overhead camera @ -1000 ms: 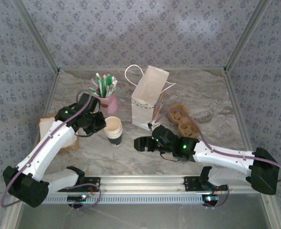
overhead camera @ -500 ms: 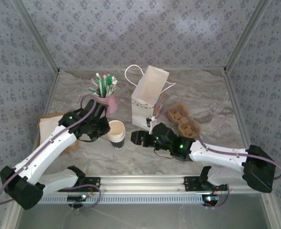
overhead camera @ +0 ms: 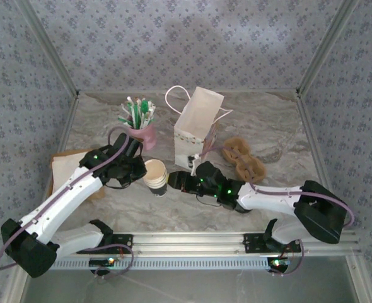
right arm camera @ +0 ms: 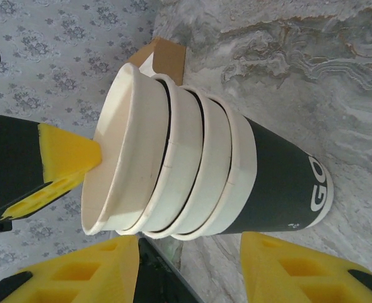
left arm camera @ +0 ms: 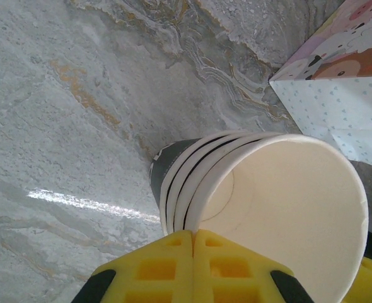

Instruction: Pack the takeout coffee

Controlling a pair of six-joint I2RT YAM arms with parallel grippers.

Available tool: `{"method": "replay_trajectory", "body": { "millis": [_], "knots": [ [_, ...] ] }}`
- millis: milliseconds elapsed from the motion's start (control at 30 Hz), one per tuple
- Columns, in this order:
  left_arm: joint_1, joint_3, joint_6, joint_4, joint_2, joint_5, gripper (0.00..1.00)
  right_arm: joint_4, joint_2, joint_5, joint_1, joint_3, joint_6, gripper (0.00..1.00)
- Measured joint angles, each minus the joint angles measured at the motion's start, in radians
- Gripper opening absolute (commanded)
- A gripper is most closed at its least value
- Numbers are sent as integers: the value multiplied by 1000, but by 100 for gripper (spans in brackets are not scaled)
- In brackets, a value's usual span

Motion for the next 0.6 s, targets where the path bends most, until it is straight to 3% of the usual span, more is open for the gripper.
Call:
{"method": "replay_trajectory", "body": {
  "millis": [600],
  "knots": [
    [0,-11,0,15,-10,0,0,166,59,-46,-29,-26,66,46]
  ]
}}
